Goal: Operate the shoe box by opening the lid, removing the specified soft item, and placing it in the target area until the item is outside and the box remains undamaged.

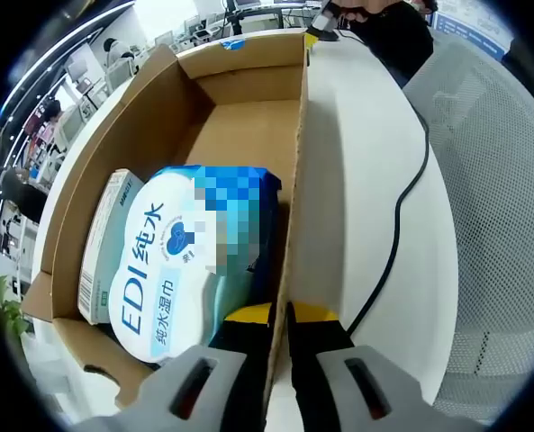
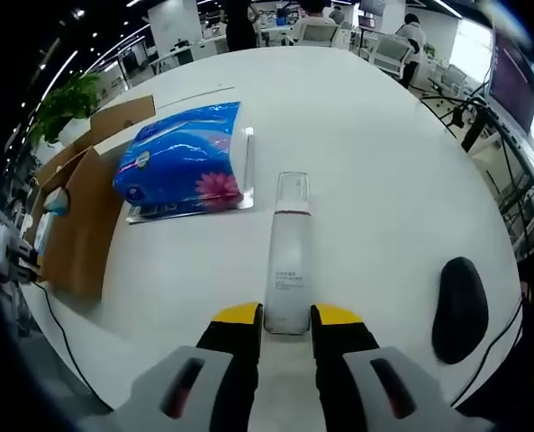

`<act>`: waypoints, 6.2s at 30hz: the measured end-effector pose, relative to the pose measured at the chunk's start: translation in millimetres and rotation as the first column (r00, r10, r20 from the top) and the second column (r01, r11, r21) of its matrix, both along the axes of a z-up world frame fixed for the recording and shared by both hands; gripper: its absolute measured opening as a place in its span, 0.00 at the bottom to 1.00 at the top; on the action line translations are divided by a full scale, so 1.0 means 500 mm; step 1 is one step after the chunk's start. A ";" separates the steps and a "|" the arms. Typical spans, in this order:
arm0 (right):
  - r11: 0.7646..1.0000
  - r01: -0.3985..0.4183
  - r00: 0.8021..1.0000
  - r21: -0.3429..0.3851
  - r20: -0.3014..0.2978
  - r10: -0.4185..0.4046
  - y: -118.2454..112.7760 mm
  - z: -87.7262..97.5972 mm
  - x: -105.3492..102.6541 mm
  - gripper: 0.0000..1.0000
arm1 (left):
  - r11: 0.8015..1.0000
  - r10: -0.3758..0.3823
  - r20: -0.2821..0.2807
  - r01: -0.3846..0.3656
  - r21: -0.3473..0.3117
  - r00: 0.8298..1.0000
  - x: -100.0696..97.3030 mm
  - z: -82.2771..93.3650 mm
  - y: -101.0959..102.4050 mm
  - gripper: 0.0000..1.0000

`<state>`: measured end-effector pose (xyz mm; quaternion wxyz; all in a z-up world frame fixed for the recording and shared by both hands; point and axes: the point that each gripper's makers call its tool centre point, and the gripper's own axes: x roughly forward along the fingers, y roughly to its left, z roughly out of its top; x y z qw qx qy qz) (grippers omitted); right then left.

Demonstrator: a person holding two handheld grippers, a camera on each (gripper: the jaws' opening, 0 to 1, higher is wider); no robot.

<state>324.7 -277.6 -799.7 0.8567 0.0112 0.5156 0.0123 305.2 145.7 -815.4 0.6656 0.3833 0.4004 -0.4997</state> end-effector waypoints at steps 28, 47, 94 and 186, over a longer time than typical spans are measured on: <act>0.995 -0.086 0.996 -0.054 0.028 0.087 -0.018 0.046 0.166 0.18 | 1.000 0.004 -0.006 -0.004 0.001 1.000 0.000 0.000 0.000 0.04; 0.994 -0.094 0.996 -0.055 -0.010 0.093 -0.017 0.014 0.197 0.18 | 1.000 0.006 -0.007 -0.006 0.000 1.000 0.000 -0.001 -0.003 0.04; 0.995 -0.098 0.995 -0.029 0.034 0.099 0.005 0.023 0.167 0.34 | 1.000 0.002 -0.005 -0.002 0.001 1.000 0.000 -0.001 -0.002 0.04; 0.701 -0.695 0.617 -0.161 0.367 0.696 0.494 0.282 0.039 0.24 | 1.000 -0.019 0.009 0.019 -0.002 1.000 -0.001 0.000 0.001 0.04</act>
